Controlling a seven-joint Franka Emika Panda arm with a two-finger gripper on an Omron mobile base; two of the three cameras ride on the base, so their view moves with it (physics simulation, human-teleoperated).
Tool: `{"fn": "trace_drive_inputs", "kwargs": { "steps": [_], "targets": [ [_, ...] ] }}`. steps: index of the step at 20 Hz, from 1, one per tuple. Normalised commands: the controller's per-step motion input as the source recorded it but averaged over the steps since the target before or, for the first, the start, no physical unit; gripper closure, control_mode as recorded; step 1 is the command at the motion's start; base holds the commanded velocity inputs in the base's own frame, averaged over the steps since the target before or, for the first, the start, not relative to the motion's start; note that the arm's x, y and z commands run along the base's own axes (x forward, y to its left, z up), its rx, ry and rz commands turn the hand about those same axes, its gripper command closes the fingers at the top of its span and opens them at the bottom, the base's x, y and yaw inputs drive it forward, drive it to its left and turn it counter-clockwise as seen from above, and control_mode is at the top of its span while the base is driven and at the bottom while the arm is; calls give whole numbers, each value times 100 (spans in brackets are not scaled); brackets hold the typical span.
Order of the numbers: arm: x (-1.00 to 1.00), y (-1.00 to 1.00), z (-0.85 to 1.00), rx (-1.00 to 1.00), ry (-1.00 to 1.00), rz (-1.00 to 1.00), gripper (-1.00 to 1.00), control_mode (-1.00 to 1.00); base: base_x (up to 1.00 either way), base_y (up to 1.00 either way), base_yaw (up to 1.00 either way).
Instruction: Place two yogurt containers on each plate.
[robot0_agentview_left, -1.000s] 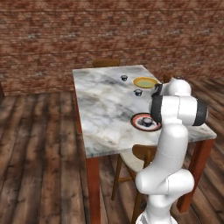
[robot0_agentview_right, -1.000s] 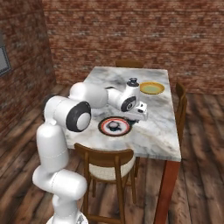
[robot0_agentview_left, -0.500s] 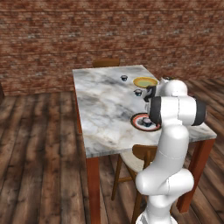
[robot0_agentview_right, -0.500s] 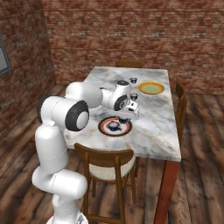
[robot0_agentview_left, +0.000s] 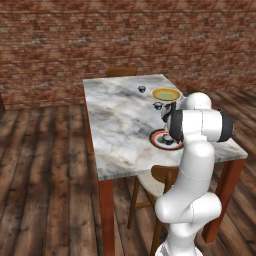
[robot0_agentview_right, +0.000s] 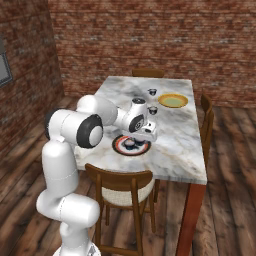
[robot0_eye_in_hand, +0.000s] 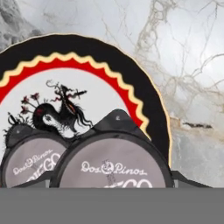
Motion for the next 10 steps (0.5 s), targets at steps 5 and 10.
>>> {"fn": "trace_drive_inputs", "kwargs": {
  "steps": [5, 10],
  "targets": [
    [0, 0, 0, 0, 0, 0, -100, -100, 0, 0, 0],
    [0, 3, 21, 0, -1, 0, -100, -100, 0, 0, 0]
  ]
}}
